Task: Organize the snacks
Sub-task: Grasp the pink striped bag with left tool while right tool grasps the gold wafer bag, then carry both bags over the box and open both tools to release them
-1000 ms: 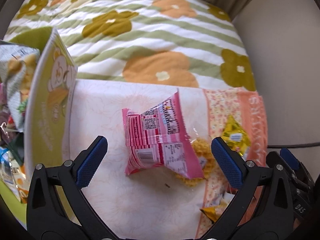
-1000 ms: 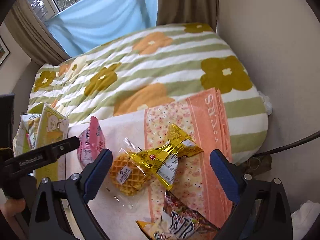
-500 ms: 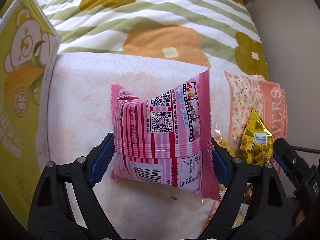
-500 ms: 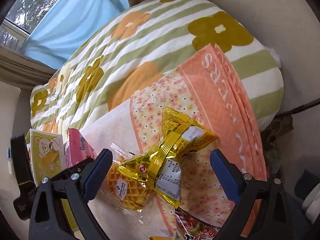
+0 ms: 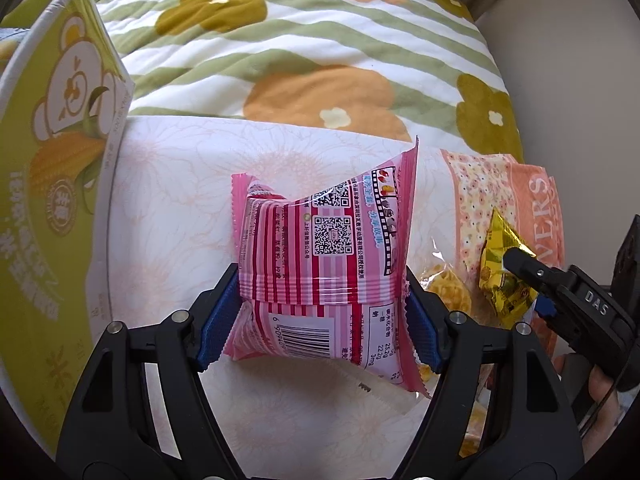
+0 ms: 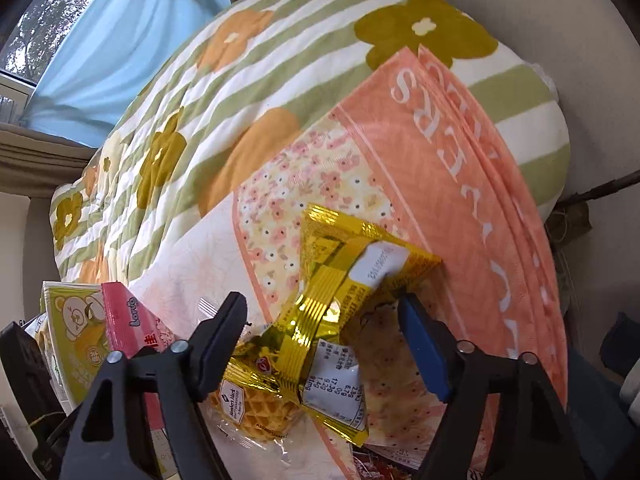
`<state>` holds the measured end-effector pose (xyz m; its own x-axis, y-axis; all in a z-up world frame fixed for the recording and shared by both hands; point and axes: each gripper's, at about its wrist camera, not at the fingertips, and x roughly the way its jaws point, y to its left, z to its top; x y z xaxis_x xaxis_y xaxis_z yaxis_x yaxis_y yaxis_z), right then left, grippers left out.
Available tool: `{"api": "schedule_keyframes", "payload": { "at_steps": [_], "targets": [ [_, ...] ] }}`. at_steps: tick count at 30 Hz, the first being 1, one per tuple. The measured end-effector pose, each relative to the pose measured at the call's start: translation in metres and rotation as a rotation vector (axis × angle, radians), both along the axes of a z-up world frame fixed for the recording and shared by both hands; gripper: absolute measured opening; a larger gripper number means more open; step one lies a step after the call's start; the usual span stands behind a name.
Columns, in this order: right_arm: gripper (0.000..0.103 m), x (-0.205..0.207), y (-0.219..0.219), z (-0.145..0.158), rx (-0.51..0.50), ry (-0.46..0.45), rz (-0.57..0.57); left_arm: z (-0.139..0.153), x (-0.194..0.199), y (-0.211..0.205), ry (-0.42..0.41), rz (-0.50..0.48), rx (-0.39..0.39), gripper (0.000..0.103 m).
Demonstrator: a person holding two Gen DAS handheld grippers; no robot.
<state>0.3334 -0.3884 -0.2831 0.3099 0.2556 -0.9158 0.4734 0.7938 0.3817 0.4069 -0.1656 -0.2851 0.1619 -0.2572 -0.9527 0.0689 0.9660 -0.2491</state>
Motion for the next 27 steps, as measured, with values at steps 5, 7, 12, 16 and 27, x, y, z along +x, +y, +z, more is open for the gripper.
{"api": "schedule_keyframes", "payload": {
  "at_steps": [5,7,12,16,27],
  "targets": [
    [0.051,-0.002,0.001,-0.009,0.058,0.008,0.001,0.014,-0.006,-0.001,-0.041,-0.007,0.016,0.072],
    [0.048,-0.005,0.002,-0.008,0.066,-0.008,-0.003,0.022,-0.009,-0.001,-0.061,-0.012,0.019,0.072],
    [0.046,-0.01,0.003,0.005,0.051,-0.045,0.022,0.045,-0.018,0.001,-0.112,-0.013,0.025,0.072],
    [0.045,-0.012,0.007,0.034,0.019,-0.113,0.061,0.075,-0.025,0.003,-0.174,-0.019,0.027,0.072],
    [0.045,-0.01,0.071,0.152,-0.09,-0.367,0.313,0.194,-0.051,0.068,-0.41,0.077,0.019,0.072]
  ]
}}
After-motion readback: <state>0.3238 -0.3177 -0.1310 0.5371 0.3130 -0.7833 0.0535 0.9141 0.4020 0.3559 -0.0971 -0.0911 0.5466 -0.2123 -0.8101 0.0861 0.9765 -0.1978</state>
